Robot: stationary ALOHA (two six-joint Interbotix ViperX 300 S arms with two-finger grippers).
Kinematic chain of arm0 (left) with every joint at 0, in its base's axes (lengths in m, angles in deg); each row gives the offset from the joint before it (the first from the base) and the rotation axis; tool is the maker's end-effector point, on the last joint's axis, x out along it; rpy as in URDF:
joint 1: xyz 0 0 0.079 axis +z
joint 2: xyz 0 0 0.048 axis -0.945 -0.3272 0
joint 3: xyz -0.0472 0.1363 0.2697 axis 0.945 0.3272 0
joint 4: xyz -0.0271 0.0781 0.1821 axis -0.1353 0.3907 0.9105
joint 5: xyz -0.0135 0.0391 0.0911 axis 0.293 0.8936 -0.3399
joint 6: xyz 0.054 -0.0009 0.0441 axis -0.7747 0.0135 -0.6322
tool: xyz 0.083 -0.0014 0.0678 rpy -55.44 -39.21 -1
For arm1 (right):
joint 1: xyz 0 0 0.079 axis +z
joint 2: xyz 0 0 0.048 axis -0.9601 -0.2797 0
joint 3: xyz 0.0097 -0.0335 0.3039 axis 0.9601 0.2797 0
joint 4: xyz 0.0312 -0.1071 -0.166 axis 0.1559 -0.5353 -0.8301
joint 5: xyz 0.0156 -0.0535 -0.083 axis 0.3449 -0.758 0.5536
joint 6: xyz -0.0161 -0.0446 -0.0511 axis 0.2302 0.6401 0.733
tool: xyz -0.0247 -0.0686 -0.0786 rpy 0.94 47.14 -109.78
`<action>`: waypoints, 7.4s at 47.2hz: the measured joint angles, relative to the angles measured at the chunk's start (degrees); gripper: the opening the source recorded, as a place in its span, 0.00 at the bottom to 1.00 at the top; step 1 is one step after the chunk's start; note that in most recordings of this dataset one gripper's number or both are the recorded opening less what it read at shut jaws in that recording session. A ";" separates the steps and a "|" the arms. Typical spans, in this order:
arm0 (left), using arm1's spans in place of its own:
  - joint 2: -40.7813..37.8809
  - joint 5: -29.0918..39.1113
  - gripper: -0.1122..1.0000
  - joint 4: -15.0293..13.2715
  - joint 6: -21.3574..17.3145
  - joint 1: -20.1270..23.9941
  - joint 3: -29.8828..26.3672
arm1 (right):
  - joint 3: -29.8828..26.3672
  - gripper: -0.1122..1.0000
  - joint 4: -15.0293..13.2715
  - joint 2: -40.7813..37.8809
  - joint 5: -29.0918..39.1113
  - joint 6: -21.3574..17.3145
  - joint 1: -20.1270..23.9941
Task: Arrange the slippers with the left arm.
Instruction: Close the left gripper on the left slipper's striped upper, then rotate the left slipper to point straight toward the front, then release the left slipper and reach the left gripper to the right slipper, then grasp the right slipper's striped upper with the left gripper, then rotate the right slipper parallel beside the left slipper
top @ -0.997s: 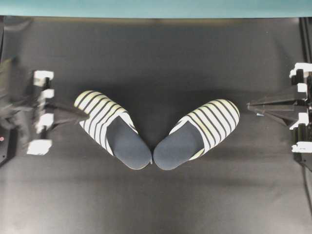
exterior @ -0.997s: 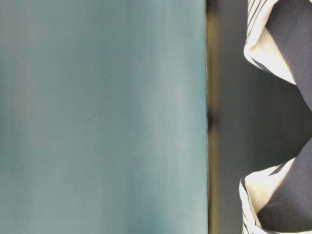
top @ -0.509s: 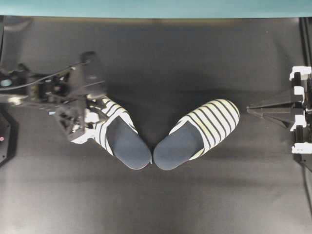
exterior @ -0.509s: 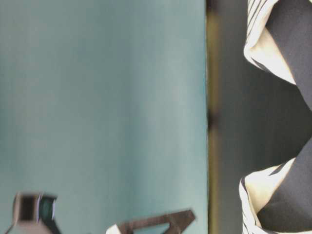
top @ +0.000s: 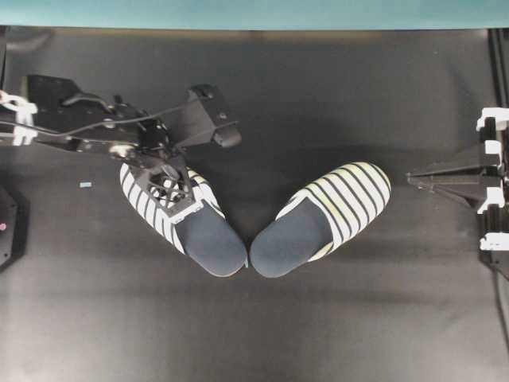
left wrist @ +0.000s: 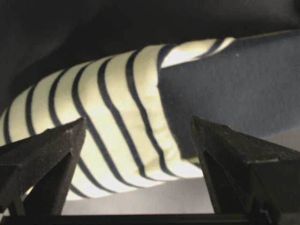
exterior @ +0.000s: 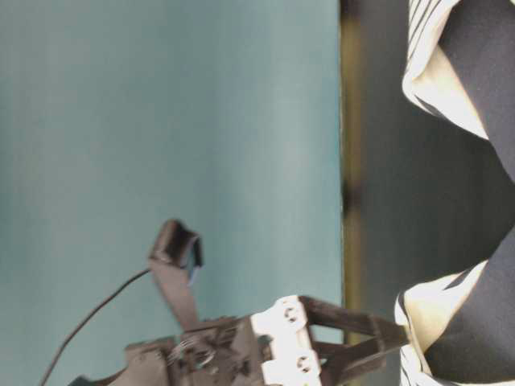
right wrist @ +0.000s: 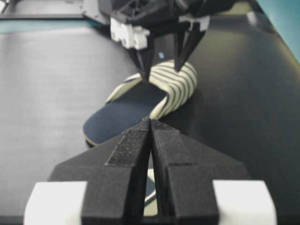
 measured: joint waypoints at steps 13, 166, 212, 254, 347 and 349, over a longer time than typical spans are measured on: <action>-1.23 -0.09 0.87 0.09 1.85 0.00 -0.53 | 0.35 0.10 0.00 0.88 0.88 0.00 0.00; -6.15 -23.64 0.87 0.97 -52.73 -7.47 -8.79 | 3.78 0.10 0.18 2.37 0.70 0.00 -1.14; -27.51 -29.00 0.56 0.97 -64.78 -5.45 -28.92 | 4.13 0.10 0.44 2.99 0.70 0.00 -1.14; -18.19 -8.09 0.11 0.88 -29.53 -3.34 -32.34 | 5.27 0.10 0.44 5.98 1.93 0.00 -1.14; -19.42 -11.60 0.89 0.97 -22.85 -1.58 -22.15 | 5.98 0.10 0.44 6.15 1.67 0.00 -1.14; -19.34 -11.60 0.89 0.97 -23.03 -1.93 -22.24 | 5.98 0.10 0.44 6.15 1.67 0.00 -1.14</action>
